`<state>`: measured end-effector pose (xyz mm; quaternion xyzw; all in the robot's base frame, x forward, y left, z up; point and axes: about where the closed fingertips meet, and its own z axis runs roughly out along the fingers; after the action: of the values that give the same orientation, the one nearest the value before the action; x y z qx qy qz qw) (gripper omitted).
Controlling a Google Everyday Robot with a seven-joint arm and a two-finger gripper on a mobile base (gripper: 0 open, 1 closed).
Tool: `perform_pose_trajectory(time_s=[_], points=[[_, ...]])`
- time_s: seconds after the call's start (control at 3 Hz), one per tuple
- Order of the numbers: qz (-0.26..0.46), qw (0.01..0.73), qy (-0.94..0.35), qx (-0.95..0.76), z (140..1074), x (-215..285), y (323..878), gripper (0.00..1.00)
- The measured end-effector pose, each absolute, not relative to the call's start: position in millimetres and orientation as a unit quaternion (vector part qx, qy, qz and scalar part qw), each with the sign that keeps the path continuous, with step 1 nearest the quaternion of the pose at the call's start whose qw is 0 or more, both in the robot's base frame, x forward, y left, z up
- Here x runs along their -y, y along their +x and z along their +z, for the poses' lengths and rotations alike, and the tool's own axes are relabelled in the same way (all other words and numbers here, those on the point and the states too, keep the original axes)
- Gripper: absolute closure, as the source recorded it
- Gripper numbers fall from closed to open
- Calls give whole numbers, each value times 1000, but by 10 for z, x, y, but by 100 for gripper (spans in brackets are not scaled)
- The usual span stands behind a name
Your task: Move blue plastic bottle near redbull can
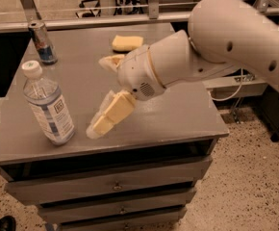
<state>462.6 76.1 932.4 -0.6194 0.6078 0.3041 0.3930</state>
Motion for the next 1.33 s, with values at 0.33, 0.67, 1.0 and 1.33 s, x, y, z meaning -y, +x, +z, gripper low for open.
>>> perform_pose_trajectory(time_s=[0.33, 0.67, 1.0, 1.33], points=[[351, 407, -621, -571, 9312, -1250, 4510, 0], [381, 416, -618, -548, 9290, -1599, 4479, 0], [398, 422, -609, -541, 9219, -1816, 4515, 18], [406, 429, -595, -546, 9108, -1880, 4608, 49]])
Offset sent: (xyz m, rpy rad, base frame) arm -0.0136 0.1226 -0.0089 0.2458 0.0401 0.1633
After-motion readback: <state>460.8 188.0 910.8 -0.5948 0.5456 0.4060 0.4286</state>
